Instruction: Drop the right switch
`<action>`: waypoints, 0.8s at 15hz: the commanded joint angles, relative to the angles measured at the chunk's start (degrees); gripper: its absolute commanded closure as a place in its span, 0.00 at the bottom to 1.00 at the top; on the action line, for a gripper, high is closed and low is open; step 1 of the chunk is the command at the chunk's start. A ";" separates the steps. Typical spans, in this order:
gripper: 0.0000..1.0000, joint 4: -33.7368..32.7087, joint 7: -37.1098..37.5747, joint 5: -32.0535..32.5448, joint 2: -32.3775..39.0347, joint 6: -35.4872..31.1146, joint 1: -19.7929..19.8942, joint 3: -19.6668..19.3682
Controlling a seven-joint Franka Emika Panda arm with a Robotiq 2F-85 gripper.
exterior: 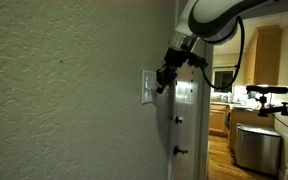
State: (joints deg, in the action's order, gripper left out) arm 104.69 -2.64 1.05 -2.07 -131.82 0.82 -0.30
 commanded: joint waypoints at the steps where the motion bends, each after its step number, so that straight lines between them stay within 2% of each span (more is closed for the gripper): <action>1: 0.93 3.26 -0.63 -0.26 -2.37 0.25 -0.11 -0.14; 3: 0.91 4.72 -0.99 -0.02 -3.89 0.61 -0.27 0.01; 4: 0.68 6.11 -1.31 -0.14 -5.03 1.05 -0.43 0.14; 7: 0.57 9.44 -1.31 -0.04 -7.20 3.06 -0.66 0.51; 12: 0.25 15.83 -0.69 -0.25 -11.43 10.21 -0.94 0.75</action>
State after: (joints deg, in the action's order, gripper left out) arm 114.52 -3.17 1.05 -8.29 -124.72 0.17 0.64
